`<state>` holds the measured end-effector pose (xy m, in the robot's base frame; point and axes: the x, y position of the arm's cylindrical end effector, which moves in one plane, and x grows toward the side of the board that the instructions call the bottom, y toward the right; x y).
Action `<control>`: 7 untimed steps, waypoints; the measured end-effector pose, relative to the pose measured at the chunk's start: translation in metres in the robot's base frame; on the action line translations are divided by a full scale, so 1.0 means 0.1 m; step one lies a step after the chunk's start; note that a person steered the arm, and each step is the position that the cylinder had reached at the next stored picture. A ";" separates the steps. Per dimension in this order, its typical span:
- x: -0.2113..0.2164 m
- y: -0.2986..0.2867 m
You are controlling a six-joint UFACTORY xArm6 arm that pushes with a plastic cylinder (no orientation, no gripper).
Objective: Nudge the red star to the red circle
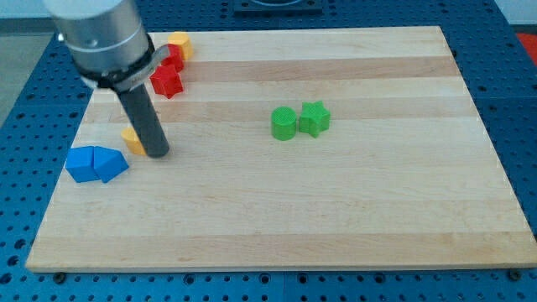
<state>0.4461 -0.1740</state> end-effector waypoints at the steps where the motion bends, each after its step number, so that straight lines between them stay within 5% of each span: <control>1: -0.42 0.00; 4: -0.81 -0.36; 7: -0.90 -0.13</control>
<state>0.3565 -0.1873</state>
